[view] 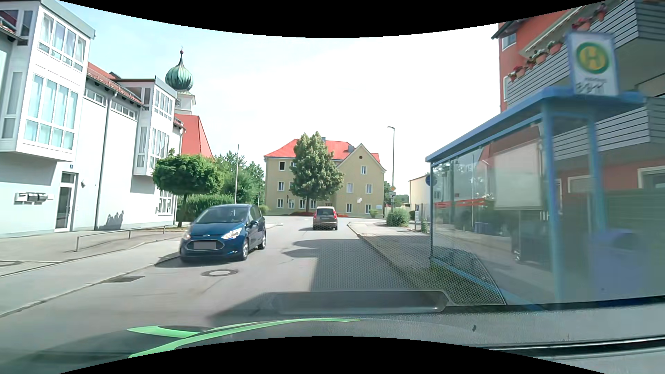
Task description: Follow the waypoints while adhering to traffic rules and regulations
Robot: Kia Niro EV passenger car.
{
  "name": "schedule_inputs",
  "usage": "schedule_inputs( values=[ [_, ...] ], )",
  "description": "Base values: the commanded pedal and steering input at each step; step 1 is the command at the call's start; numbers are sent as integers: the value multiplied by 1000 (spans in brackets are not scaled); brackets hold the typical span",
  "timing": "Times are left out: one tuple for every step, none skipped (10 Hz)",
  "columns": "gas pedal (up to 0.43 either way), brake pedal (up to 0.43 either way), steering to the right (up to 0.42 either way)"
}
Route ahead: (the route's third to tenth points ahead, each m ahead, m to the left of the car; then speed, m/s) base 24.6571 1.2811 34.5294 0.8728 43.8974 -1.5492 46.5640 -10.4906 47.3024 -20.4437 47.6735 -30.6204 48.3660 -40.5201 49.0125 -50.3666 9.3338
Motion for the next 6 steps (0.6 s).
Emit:
schedule_inputs(
  values=[
    [59, 0, -4],
    [39, 0, -4],
    [0, 0, -4],
    [0, 0, -4],
    [0, 0, -3],
    [0, 0, 2]
  ],
)
